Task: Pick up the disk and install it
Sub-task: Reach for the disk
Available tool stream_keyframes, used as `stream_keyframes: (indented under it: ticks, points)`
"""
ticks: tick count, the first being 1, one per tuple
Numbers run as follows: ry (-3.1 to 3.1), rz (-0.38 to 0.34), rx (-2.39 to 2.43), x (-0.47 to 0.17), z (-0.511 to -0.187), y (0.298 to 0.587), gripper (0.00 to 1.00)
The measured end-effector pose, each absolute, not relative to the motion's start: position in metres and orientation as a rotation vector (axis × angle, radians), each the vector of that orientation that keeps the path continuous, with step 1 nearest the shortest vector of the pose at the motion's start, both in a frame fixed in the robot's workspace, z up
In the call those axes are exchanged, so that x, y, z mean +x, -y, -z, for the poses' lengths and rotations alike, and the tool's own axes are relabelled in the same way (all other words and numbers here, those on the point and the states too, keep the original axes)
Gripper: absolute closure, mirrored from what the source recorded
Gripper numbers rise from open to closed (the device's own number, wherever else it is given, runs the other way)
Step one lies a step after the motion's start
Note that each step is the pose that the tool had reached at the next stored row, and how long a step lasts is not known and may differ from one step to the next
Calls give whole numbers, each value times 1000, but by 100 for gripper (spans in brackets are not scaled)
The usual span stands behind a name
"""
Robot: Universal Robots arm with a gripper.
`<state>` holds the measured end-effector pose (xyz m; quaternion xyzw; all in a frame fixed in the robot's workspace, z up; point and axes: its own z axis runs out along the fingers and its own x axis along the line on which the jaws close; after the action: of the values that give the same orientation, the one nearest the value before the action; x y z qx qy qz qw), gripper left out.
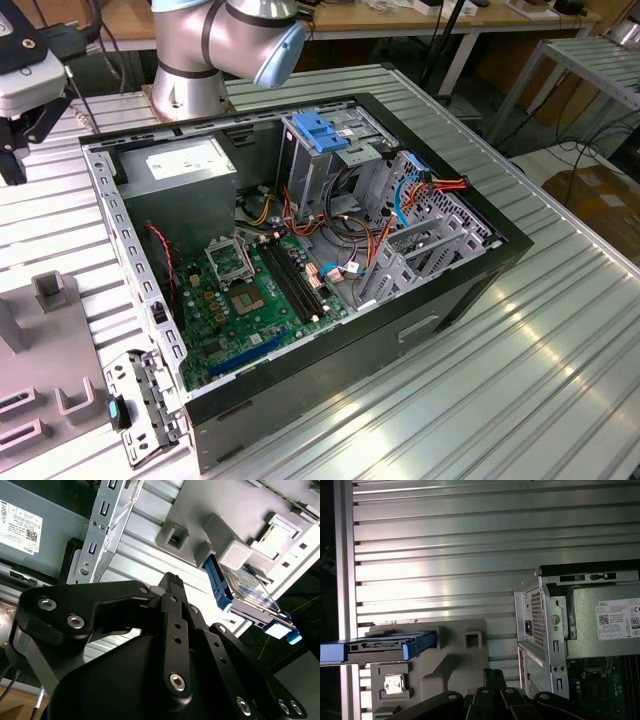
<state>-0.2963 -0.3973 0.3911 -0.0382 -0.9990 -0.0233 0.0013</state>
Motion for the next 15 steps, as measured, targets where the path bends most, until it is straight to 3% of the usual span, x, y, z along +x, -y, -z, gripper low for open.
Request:
stream_keyframes:
  ticks: [15]
  points:
    - [3134,76,-100,-328,-390,389,89]
